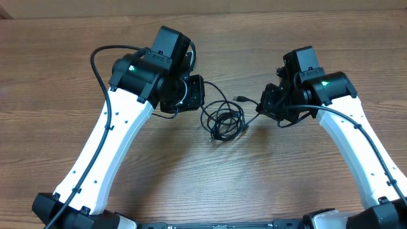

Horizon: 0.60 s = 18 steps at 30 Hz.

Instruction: Untangle cables

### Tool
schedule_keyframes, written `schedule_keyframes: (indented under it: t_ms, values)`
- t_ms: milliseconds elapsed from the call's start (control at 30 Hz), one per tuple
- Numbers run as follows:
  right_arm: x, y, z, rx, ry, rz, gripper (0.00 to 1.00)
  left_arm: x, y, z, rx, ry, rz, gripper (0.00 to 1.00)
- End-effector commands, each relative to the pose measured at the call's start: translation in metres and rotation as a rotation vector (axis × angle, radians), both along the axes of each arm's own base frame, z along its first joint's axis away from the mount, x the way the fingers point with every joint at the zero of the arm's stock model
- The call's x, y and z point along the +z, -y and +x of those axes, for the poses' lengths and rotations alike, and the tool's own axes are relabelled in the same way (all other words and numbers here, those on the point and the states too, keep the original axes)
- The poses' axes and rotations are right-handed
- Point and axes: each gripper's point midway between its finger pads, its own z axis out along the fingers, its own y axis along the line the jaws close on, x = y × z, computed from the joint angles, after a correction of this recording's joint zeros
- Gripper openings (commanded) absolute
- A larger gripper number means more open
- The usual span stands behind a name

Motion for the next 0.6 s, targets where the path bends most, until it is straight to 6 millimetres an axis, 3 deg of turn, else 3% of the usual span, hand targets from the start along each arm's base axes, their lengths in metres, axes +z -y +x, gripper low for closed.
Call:
schedule_keyframes:
  t_ms: [0, 367, 500, 567]
  values:
    - [-0.004, 0.014, 0.003, -0.039, 0.006, -0.07, 0.04, 0.004, -0.021, 0.008, 0.074, 0.046, 0.083, 0.04]
    - [-0.007, 0.023, 0.003, -0.101, -0.006, -0.115, 0.04, -0.004, -0.044, 0.008, 0.175, 0.031, 0.193, 0.04]
    - [-0.01, 0.036, 0.002, -0.21, -0.033, -0.168, 0.04, -0.006, -0.048, 0.009, 0.226, 0.022, 0.205, 0.04]
    - [-0.01, 0.035, 0.002, -0.209, -0.036, -0.159, 0.17, -0.005, -0.043, 0.008, 0.245, 0.003, 0.172, 0.04]
